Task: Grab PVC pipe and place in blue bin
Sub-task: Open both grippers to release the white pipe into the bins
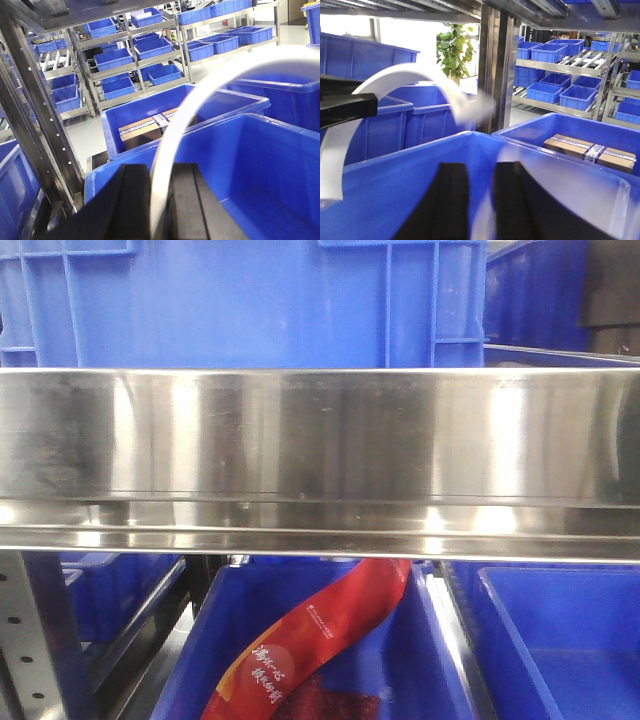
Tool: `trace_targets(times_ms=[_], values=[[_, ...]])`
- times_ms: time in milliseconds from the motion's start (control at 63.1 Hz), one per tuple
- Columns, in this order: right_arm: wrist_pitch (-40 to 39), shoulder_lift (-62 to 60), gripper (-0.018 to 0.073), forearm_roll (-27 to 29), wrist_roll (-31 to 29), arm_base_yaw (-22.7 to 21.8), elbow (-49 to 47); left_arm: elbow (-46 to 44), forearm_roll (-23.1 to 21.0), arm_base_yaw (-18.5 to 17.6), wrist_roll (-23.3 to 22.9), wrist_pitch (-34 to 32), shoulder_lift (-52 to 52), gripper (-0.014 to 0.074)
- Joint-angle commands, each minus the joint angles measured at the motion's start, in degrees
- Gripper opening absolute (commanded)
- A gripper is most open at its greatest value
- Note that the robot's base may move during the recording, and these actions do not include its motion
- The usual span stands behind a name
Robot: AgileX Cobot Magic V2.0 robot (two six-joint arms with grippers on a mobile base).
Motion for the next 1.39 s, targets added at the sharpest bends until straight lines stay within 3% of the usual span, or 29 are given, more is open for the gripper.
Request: trace_targets(times_ms=[0, 301, 586, 697, 776, 1109, 1378], values=[[-2.12, 0.03, 0.0154, -0.48, -0.34, -0.02, -0.57, -0.73, 0.13, -0.27, 0.0, -2.0, -0.24, 0.013], [-2.22, -0.09, 0.0158, -0.48, -0.34, -0.02, -0.57, -0.73, 0.13, -0.27, 0.0, -2.12, -0.24, 0.0151], [-1.71, -1.78, -0.0014, -0.48, -0.34, -0.02, -0.57, -0.73, 0.23, -0.27, 0.0, -2.23, -0.24, 0.0145], [0.54, -4.13, -0.0171, -0.74, -0.34, -0.02, -0.57, -0.73, 0.23, -0.27, 0.0, -2.13, -1.16, 0.0029], [2.79, -5.77, -0.0162, -2.38, -0.34, -0.02, -0.57, -0.73, 0.23, -0.27, 0.0, -1.62, -2.58, -0.0111], [8.71, -14.34, -0.0162, -4.24, -0.34, -0.02, 0.25, 1.38, -0.24, -0.27, 0.0, 2.23, -9.96, -0.0111], [11.7, -24.23, -0.0162, -4.63, -0.34, -0.24, 4.75, 10.01, -1.43, -0.39, 0.0, 3.94, -21.08, -0.0111]])
